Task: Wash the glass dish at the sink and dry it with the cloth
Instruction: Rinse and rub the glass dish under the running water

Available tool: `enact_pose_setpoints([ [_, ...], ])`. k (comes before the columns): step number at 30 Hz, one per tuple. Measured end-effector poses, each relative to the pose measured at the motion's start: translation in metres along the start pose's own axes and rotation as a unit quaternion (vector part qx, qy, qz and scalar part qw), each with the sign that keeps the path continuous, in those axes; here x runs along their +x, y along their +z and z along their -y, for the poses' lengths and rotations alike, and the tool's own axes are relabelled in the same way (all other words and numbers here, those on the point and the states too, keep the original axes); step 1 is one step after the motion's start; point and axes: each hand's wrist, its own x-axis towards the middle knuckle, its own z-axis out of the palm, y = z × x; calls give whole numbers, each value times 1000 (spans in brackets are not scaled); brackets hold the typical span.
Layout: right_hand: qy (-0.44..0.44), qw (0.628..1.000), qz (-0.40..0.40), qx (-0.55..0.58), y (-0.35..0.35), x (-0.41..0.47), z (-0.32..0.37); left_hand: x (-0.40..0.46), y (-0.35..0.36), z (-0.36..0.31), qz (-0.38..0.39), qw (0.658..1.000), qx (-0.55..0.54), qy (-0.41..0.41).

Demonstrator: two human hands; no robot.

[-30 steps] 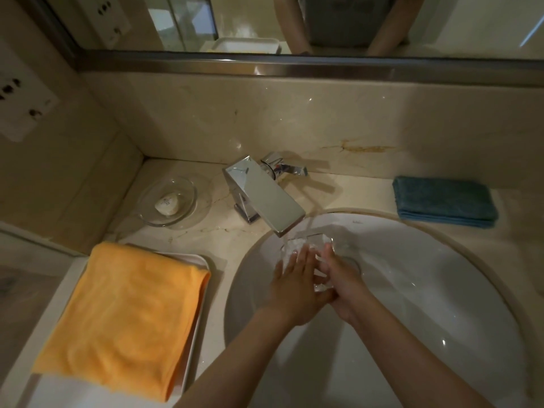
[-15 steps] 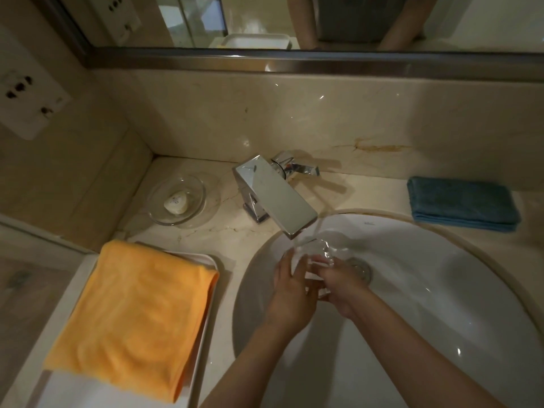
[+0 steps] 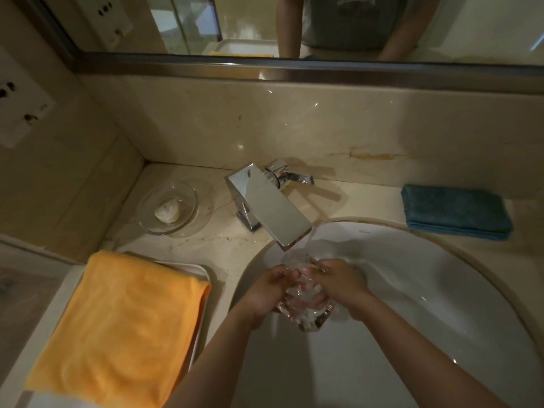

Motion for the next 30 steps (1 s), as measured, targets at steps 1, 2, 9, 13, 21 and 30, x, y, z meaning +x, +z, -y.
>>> enact_pose_setpoints([
  [1, -19, 999, -30, -15, 2, 2, -1, 0, 3, -1, -14, 1000, -14, -2],
  [2, -39, 997, -66, -34, 3, 5, -2, 0, 6, -3, -29, 999, -31, -5],
  [9, -7, 949, -205, 238, 18, 7, -10, -1, 29, -2, -119, 982, -145, -8],
  [13, 34, 943, -41, 328, 17, -1, -13, 1, 34, 7, -159, 977, -145, -5],
  [21, 9, 938, 78, 338, 5, -11, -20, 9, 21, -1, -190, 978, 79, 45],
  [30, 34, 963, 29, 266, -1, -8, -15, 7, 19, -13, -81, 986, 133, 63],
])
